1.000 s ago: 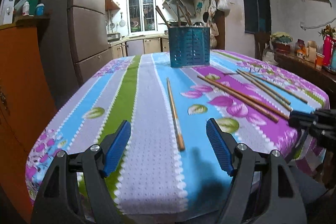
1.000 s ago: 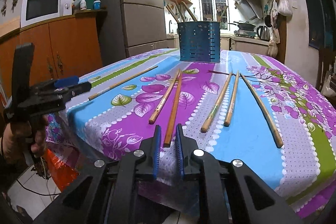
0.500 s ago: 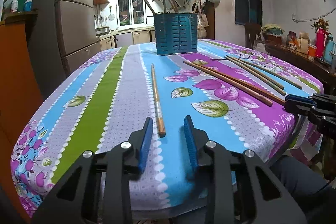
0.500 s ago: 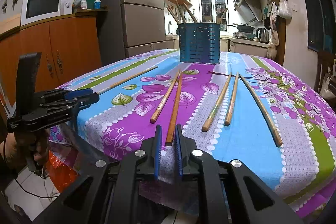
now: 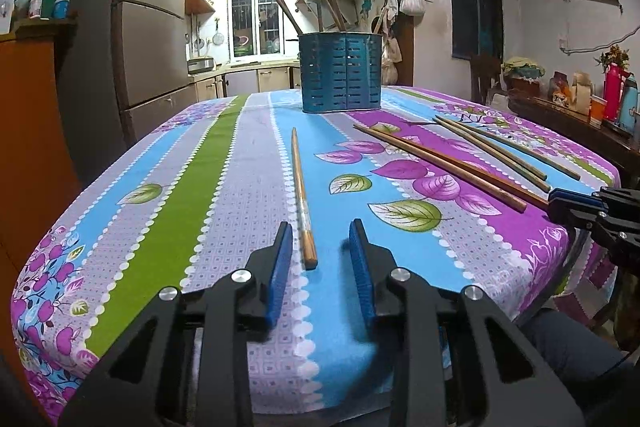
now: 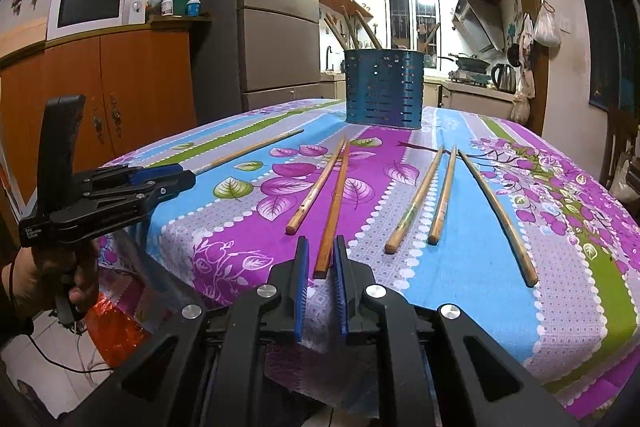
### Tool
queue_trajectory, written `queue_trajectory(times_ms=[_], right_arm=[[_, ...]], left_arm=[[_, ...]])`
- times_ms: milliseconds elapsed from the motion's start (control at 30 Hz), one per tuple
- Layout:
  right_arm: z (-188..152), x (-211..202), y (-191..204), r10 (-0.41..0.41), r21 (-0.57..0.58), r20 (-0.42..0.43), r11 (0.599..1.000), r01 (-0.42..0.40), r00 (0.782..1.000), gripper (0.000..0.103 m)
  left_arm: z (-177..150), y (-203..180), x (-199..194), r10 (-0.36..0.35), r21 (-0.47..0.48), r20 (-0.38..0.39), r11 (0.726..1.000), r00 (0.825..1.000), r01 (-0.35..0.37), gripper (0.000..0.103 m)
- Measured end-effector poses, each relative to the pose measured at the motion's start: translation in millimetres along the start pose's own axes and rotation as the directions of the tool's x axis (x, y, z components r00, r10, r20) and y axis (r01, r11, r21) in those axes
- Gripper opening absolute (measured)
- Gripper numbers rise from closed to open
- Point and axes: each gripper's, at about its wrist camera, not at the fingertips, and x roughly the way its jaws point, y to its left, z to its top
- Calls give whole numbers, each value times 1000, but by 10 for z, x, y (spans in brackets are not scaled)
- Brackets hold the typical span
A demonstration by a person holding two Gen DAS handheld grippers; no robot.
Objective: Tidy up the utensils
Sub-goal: 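Close the left gripper on a chopstick while the right gripper grasps another, then carry both chopsticks over the blue holder and lower them inside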
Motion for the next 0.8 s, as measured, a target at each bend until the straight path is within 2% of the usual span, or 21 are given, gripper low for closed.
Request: queue_trajectory(times_ms=[67, 133, 267, 533, 800], right_arm=[[-9, -10, 3, -5, 7, 6, 1000, 5, 1000, 14], [-19, -22, 1, -11, 14, 13, 1000, 11, 1000, 10], [-35, -42, -2, -20, 33, 26, 999, 19, 999, 9], [119, -188, -76, -46, 50, 68, 998, 42, 997, 8], [634, -503, -146, -52, -13, 180, 998, 55, 982, 7]], left_arm=[[-1, 1, -6, 4, -3, 3, 1000, 1000, -4, 27], [-4, -8, -17, 2, -7, 5, 1000, 1000, -2, 17], [-5, -1, -33, 10, -16, 5, 1000, 1000, -10, 7], [66, -14, -121, -4, -17, 8, 1000, 1000, 4, 6], [509, -91, -431, -14, 31, 122, 999, 992, 10, 6]])
